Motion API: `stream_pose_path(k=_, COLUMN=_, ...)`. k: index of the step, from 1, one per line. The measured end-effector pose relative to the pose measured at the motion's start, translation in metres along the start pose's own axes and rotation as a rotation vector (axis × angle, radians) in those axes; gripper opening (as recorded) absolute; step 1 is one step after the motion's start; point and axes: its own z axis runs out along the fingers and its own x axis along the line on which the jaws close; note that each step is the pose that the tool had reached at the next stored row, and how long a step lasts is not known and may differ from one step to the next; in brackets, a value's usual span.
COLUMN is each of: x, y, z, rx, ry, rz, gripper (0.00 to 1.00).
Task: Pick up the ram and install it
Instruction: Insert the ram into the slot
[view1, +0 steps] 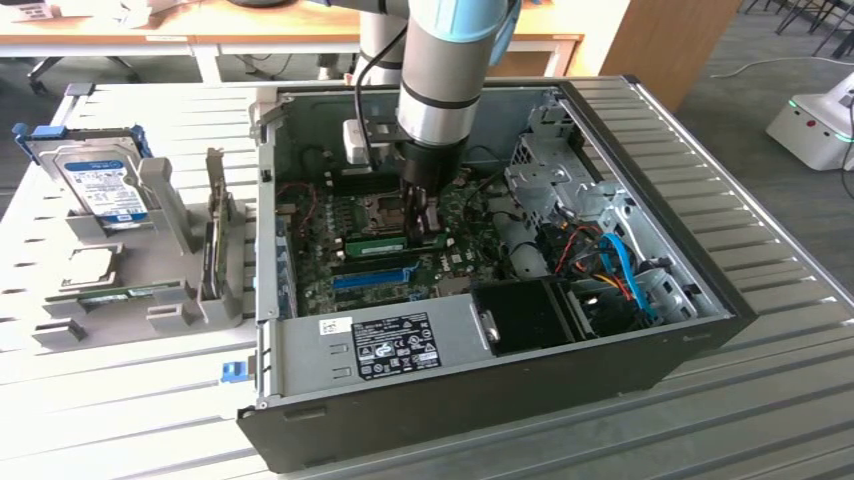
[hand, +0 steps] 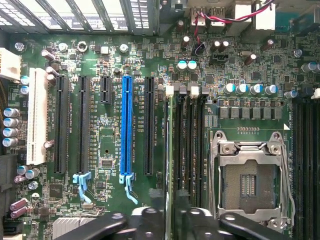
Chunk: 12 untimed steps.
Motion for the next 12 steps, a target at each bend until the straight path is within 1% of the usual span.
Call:
stream_pose_path(k=1, x=0.0000, y=0.0000, z=0.0000, rx=0.0000, ry=0.0000, rz=0.000, gripper=0.25)
stream_pose_path(k=2, x=0.0000, y=0.0000, z=0.0000, rx=0.0000, ry=0.0000, rz=0.000, gripper=0.31)
stream_pose_path(k=12, x=0.0000, y=0.0000, z=-0.0001, rx=0.0000, ry=0.0001, rz=0.000, gripper=0.31)
